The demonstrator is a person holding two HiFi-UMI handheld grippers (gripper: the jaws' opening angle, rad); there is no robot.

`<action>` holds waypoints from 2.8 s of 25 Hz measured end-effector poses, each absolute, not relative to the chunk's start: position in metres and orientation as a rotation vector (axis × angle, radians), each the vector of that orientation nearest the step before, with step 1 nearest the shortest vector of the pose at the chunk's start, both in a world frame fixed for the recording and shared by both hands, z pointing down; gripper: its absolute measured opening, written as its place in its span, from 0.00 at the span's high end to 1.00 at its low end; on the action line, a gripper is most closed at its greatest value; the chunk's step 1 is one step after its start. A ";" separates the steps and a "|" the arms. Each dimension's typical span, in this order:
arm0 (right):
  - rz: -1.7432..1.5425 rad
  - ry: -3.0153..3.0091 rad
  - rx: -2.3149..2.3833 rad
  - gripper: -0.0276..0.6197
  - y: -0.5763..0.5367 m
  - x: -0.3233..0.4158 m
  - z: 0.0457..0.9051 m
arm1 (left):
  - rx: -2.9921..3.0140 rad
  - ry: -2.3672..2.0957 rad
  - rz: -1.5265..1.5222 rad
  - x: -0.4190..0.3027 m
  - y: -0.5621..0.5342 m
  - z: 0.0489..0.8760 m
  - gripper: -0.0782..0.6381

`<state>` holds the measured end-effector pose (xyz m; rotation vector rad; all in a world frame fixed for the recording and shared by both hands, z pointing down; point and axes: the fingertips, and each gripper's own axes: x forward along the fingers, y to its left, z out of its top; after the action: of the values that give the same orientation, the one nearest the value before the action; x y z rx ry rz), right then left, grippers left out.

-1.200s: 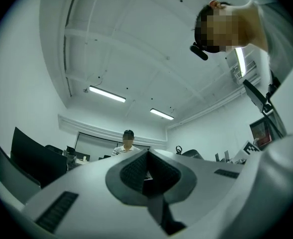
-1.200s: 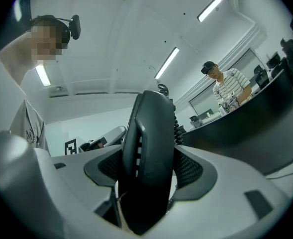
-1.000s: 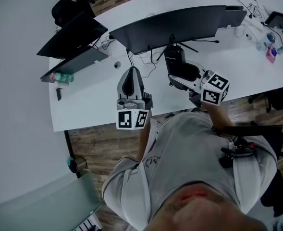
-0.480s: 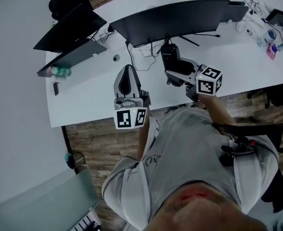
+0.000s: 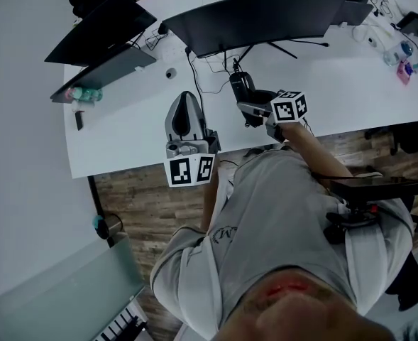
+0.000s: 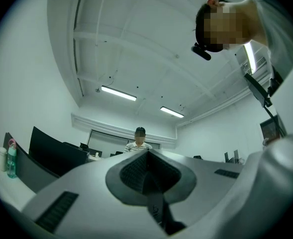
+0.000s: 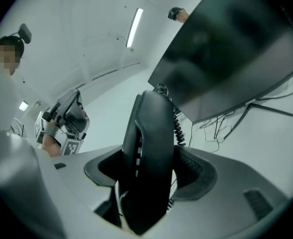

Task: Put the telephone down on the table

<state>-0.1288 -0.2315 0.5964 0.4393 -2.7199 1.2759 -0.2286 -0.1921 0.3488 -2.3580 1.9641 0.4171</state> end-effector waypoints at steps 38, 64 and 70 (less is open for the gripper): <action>1.805 -2.118 0.513 0.50 -0.172 -0.114 0.894 | -2.396 2.012 0.296 -0.249 -0.185 0.377 0.88; 1.246 -2.048 0.641 0.50 -0.166 -0.102 0.906 | -2.369 2.052 0.312 -0.241 -0.168 0.379 0.88; 1.210 -2.033 0.668 0.48 -0.171 -0.083 0.906 | -2.385 2.030 0.317 -0.235 -0.171 0.379 0.88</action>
<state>-0.0827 -0.1712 0.9064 0.6677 -2.0328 1.2101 -0.2351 -0.1713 0.3792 -2.3850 2.0297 0.3175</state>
